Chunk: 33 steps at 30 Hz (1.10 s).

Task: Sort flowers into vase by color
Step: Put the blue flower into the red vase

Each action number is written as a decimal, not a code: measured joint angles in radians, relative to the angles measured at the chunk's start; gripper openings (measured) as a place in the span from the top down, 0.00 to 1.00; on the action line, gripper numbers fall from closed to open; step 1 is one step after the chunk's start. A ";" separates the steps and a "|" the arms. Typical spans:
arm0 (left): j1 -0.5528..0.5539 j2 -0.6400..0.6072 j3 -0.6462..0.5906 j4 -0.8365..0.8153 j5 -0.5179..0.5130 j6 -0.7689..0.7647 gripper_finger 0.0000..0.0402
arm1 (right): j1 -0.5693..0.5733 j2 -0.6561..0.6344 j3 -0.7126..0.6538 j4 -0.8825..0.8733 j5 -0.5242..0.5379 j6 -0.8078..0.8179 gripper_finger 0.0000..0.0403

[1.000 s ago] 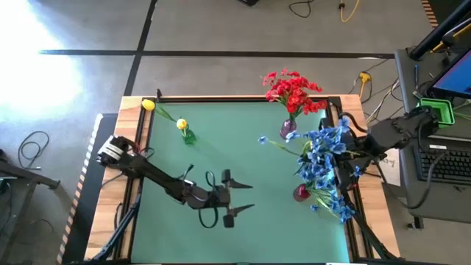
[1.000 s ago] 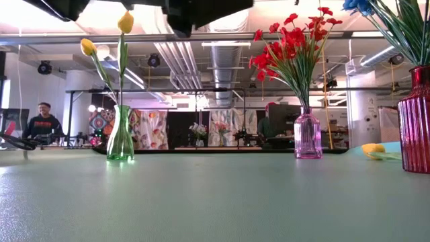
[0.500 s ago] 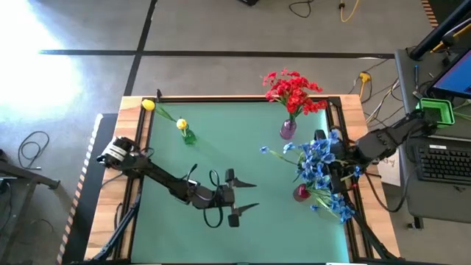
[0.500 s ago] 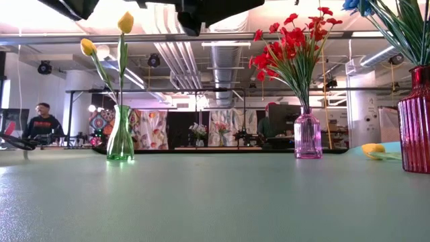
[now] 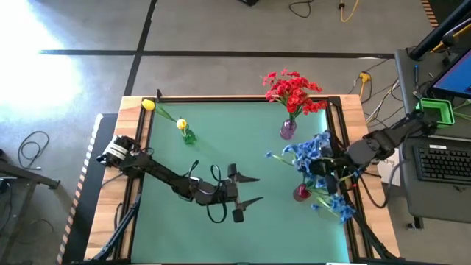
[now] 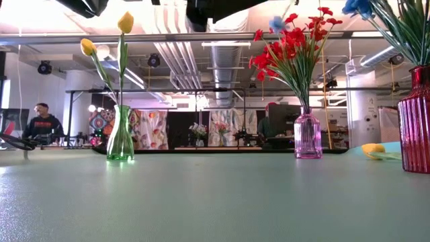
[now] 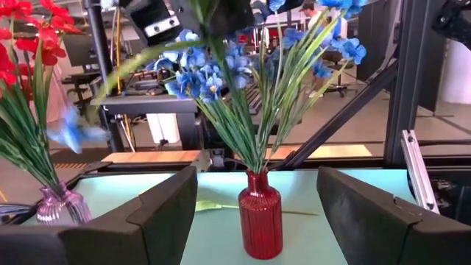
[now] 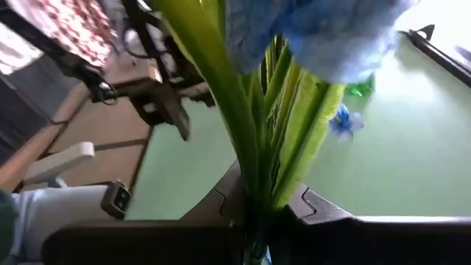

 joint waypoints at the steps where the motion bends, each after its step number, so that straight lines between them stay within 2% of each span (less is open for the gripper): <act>1: 0.000 0.000 0.000 0.000 0.000 0.002 0.33 | 0.000 0.003 0.007 -0.022 0.010 0.010 0.95; 14: 0.006 0.000 -0.001 -0.027 -0.002 0.006 0.33 | 0.000 0.006 -0.017 -0.101 0.003 -0.035 0.95; 29: 0.006 0.001 -0.002 -0.026 -0.010 0.005 0.33 | 0.000 0.004 -0.017 -0.090 -0.013 0.130 0.95; 33: 0.006 0.001 0.004 -0.027 -0.010 0.004 0.33 | 0.000 0.009 -0.027 -0.089 -0.008 0.098 0.95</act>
